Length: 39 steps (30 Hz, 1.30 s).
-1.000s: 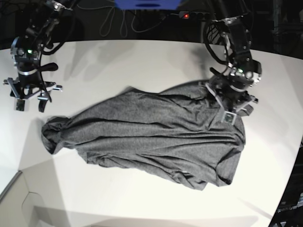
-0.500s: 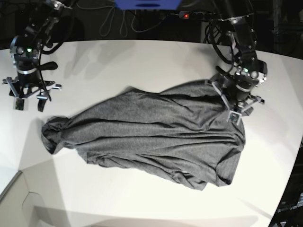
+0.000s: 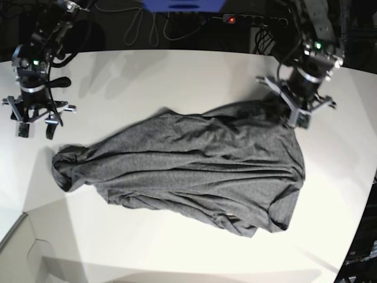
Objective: Layout the t-shirt on the table in an organized manner, then fold the t-shirt properly
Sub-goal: 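Raise both grippers away from the shirt, then grasp the bunched sleeve with the left gripper and drag it outward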
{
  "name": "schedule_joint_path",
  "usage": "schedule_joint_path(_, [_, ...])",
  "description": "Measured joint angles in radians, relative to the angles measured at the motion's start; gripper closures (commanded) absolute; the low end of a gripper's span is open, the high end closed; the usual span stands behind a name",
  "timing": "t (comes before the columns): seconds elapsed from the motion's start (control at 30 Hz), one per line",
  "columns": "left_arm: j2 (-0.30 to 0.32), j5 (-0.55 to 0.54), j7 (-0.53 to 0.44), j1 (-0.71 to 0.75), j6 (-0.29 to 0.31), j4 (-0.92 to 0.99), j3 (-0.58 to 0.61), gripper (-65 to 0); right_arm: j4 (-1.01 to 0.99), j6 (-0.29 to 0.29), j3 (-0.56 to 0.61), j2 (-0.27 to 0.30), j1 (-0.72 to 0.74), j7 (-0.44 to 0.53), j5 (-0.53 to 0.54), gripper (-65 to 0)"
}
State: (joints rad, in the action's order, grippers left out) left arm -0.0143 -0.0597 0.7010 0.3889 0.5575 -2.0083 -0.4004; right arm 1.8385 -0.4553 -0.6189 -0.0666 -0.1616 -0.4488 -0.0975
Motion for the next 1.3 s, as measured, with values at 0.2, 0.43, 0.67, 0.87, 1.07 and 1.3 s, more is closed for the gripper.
schedule_joint_path(0.2, [0.111, -0.193, -0.008, 0.098, 0.006, 0.000, 0.157, 0.0, 0.000, 0.000, 0.007, 0.000, 0.003, 0.001, 0.000, -32.1])
schedule_joint_path(0.43, [0.328, -0.257, -0.010, 0.112, 0.000, 0.009, 0.359, 0.0, 0.000, 0.000, 0.011, -0.006, 0.000, 0.000, 0.000, -32.1])
schedule_joint_path(0.67, [0.321, -0.259, -0.005, 0.057, 0.000, 0.053, 0.372, 0.0, 0.000, 0.000, 0.059, -0.006, -0.033, -0.003, 0.000, -32.1])
schedule_joint_path(0.87, [0.322, -0.259, -0.003, 0.049, -0.001, 0.058, 0.372, 0.0, 0.000, 0.000, 0.059, -0.008, -0.031, 0.002, 0.000, -32.1])
schedule_joint_path(1.07, [0.288, -0.256, -0.006, 0.045, -0.005, 0.139, 0.433, -12.9, 0.000, 0.000, 0.058, -0.006, -0.031, 0.001, 0.000, -32.1])
schedule_joint_path(1.3, [0.283, -0.257, -0.013, 0.043, -0.005, 0.168, 0.542, -18.2, 0.000, 0.000, 0.059, -0.025, -0.032, 0.001, 0.000, -32.1])
